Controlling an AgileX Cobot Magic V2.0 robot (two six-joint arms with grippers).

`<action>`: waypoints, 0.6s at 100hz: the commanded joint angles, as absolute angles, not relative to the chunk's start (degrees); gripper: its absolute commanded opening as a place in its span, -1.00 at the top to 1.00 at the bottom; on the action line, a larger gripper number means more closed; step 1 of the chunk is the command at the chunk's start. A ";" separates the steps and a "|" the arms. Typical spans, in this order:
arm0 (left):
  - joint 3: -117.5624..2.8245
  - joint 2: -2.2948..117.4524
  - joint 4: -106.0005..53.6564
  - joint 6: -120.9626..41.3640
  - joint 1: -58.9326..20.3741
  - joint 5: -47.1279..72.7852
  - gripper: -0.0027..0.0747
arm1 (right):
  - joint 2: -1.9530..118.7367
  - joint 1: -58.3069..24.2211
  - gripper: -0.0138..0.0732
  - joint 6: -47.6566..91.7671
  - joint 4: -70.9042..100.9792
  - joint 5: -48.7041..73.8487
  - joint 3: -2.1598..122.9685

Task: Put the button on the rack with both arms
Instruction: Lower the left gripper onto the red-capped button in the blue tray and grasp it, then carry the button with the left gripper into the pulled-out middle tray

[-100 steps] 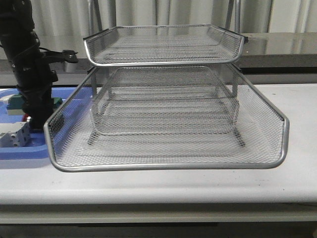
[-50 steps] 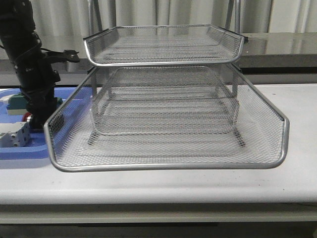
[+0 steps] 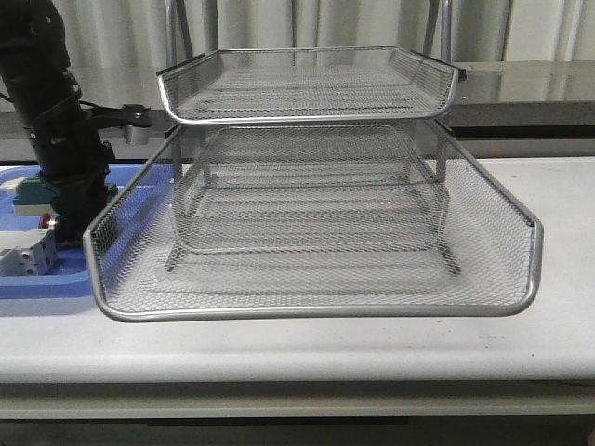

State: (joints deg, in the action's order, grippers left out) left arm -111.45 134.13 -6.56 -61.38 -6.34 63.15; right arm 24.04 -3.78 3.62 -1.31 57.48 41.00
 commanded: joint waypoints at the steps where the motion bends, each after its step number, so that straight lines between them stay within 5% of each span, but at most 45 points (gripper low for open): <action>1: -113.05 129.72 -7.04 -61.41 -6.23 62.83 0.59 | 24.29 -3.51 0.85 4.05 -1.38 53.97 42.38; 20: -113.05 126.16 -6.04 -61.05 -5.83 63.69 0.82 | 24.29 -3.51 0.85 4.05 -1.38 53.97 42.38; 60: -113.63 115.07 -9.26 -58.03 -0.77 72.18 0.83 | 24.29 -3.51 0.85 4.05 -1.38 53.97 42.38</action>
State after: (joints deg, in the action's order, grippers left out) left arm -111.70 121.01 -6.19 -58.84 -1.64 69.26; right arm 24.04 -3.78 3.62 -1.31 57.48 41.00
